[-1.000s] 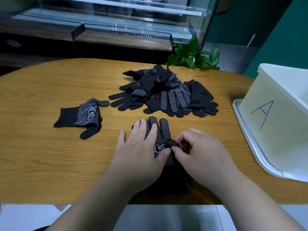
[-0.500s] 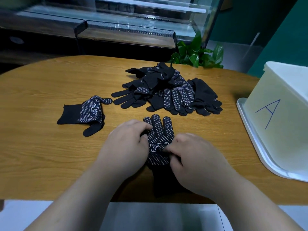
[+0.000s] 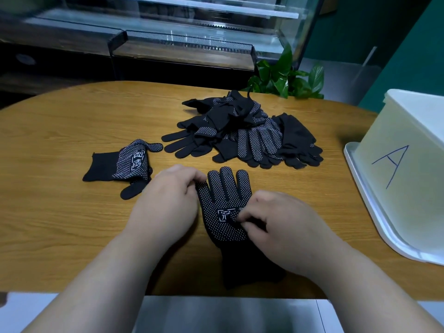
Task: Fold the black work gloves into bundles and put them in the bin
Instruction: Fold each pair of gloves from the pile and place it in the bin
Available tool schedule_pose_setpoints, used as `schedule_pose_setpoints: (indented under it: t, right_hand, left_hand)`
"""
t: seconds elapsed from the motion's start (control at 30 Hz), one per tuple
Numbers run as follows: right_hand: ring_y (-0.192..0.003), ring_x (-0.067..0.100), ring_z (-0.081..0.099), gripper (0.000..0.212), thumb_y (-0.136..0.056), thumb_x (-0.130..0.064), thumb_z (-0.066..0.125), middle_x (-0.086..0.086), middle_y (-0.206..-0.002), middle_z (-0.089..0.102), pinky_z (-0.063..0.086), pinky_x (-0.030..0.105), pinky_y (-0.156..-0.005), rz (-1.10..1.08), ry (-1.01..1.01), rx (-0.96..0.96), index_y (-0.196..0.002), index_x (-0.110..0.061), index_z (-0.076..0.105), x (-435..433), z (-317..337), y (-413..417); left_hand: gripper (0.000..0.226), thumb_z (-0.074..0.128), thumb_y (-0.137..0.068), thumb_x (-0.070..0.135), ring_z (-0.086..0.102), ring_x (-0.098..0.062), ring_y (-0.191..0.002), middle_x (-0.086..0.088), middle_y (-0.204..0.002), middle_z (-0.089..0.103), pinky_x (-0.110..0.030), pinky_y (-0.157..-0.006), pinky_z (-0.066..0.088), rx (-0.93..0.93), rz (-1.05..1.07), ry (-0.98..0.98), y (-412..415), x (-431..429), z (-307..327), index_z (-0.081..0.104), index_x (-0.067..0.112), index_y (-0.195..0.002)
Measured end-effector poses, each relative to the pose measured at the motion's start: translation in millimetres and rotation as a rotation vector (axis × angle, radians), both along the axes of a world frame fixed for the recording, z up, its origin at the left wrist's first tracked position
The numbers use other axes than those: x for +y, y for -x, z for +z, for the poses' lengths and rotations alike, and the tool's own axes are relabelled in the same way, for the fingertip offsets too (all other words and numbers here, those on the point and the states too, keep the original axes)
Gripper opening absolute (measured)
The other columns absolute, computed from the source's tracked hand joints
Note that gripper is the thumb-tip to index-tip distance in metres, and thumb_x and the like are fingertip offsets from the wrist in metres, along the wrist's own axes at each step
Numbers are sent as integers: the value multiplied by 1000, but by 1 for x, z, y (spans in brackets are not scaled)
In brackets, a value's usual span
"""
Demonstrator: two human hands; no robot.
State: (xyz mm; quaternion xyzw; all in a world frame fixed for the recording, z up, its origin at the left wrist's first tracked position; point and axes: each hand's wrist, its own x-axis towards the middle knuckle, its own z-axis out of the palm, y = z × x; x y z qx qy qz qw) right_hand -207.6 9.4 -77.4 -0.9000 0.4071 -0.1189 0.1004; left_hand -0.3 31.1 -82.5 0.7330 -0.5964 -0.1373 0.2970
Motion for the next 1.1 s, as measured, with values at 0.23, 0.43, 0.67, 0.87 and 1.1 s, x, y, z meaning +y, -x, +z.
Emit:
schedule_pose_setpoints:
  t: [0.23,0.43,0.67,0.87,1.1]
  right_hand:
    - [-70,-7,57,23,-85,-19,73,-27,-69,63,37,4,-61,-376,-92,-520,-75,-38,67,-32,8,11]
    - [-68,2,58,4,-87,-31,71,-16,-69,65,43,21,-63,-478,-256,-276,-84,-29,71,-65,3,-2]
    - [-82,13,62,27,-84,-49,73,-7,-83,69,52,31,-75,-394,-363,23,-87,-22,69,-94,21,-35]
    - [-85,21,66,30,-79,-45,81,2,-85,73,52,29,-71,-275,-355,249,-89,-17,72,-104,29,-55]
    - [-84,24,66,30,-78,-29,82,9,-94,73,51,31,-67,-234,-351,199,-100,-11,71,-102,32,-62]
  left_hand:
    - [24,53,-98,23,53,-14,-109,9,-118,58,-25,-88,38,-76,18,-93,-11,-11,2,66,30,-118]
    - [24,58,-96,31,58,-19,-108,4,-120,59,-35,-96,48,-153,11,-216,-11,-26,6,65,32,-118]
    - [19,56,-90,22,57,-22,-100,3,-112,62,-33,-90,51,-220,-49,-377,-8,-54,18,63,30,-106]
    - [25,70,-89,32,60,-23,-85,-4,-103,67,-26,-73,48,-219,-153,-475,0,-72,29,69,17,-110]
    - [32,73,-84,40,72,-29,-76,-8,-90,72,-41,-75,62,-166,-176,-581,-1,-88,35,67,14,-102]
